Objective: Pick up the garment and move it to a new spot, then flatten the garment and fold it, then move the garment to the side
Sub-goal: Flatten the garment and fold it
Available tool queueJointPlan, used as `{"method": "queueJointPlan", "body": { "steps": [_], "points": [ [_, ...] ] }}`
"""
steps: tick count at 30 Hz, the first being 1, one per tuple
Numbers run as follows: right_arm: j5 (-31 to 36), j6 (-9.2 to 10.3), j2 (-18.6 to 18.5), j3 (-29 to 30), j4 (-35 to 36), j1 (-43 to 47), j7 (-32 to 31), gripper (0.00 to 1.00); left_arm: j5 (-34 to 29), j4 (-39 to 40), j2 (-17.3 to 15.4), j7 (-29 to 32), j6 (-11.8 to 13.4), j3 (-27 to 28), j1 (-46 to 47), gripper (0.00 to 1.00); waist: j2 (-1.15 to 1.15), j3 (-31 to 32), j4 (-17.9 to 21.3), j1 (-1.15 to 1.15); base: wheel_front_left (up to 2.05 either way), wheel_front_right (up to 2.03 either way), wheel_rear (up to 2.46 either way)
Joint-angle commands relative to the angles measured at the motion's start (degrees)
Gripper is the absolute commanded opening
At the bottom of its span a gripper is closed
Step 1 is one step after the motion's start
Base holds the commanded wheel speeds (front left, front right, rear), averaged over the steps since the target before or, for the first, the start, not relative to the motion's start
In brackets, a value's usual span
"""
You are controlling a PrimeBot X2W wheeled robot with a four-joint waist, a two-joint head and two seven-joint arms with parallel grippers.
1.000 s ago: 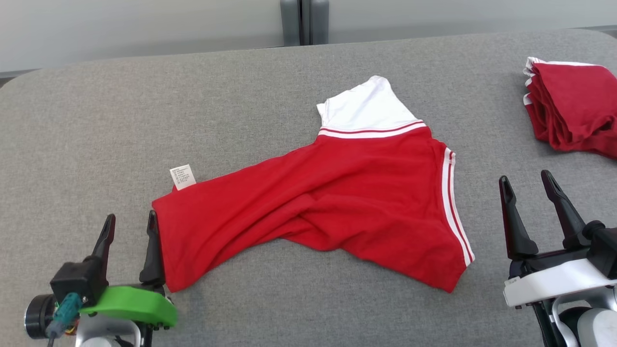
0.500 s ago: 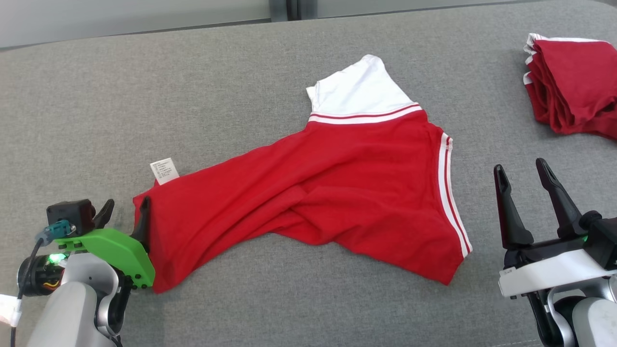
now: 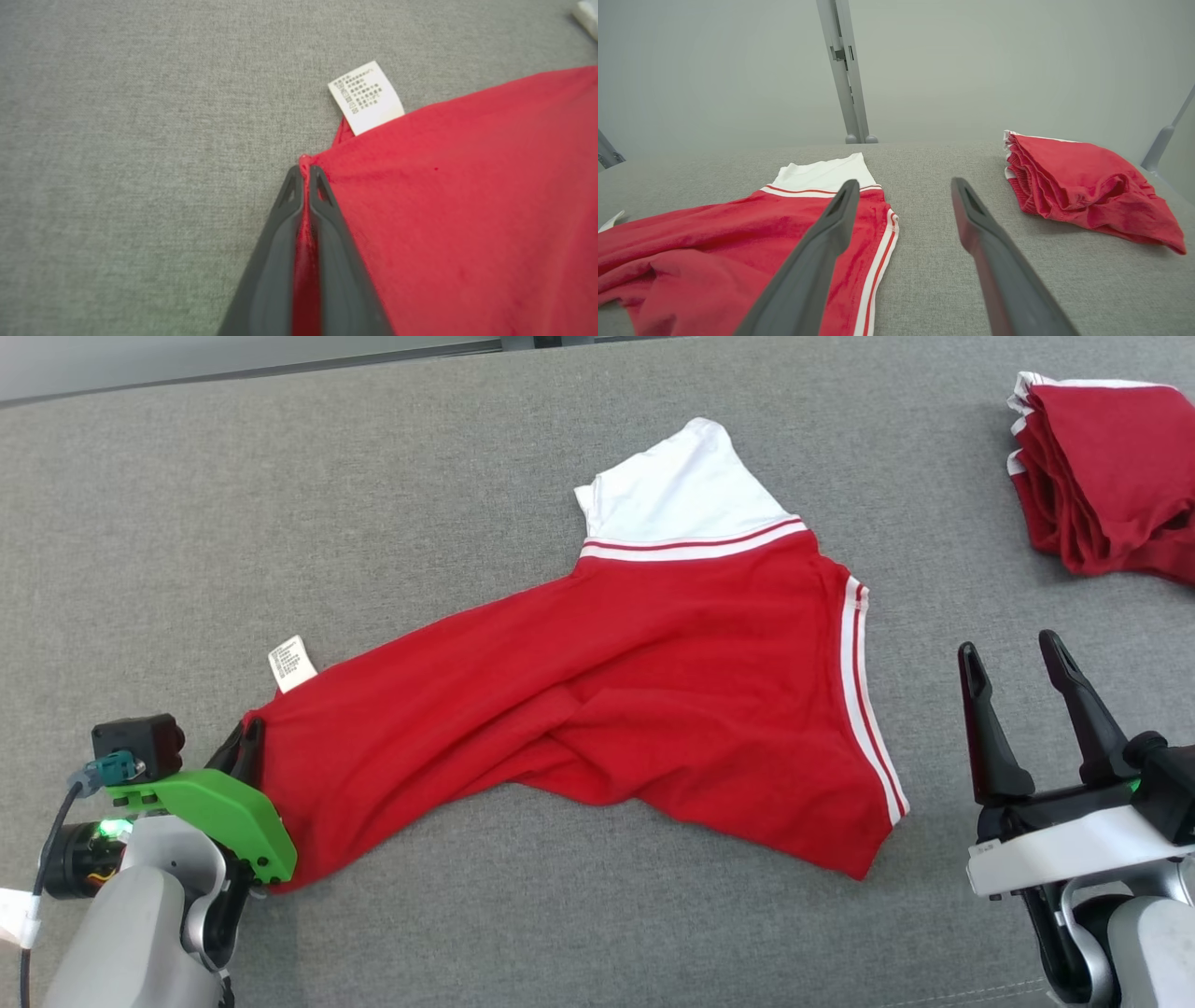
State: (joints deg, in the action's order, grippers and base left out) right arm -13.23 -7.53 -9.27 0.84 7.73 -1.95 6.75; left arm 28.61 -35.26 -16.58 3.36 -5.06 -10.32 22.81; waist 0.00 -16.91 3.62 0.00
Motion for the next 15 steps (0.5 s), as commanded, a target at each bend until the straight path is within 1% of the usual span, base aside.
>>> {"method": "queueJointPlan", "body": {
  "steps": [1, 8, 15],
  "points": [
    [-0.4, 0.09, -0.3, 0.1, -0.6, -1.3, 0.5, 1.0, 0.1, -1.0, 0.0, -0.6, -0.1, -0.2, 0.6, 0.0, 0.0, -0.1, -0.1, 0.0, 0.0, 0.0, 0.0],
    [-3.8, 0.09, -2.6, -0.5, -5.5, -6.4, 0.2, 1.0, -0.5, 0.6, 0.3, -4.7, 0.8, 0.2, 2.1, 0.0, 0.0, -1.5, -0.9, 0.0, 0.0, 0.0, 0.0],
    [-7.5, 0.09, -7.4, -2.6, -13.2, -16.1, 1.0, 1.0, -1.6, 5.1, 1.5, -6.9, 2.0, -0.7, 4.5, 0.0, 0.0, -6.7, -4.1, 0.0, 0.0, 0.0, 0.0]
  ]
}}
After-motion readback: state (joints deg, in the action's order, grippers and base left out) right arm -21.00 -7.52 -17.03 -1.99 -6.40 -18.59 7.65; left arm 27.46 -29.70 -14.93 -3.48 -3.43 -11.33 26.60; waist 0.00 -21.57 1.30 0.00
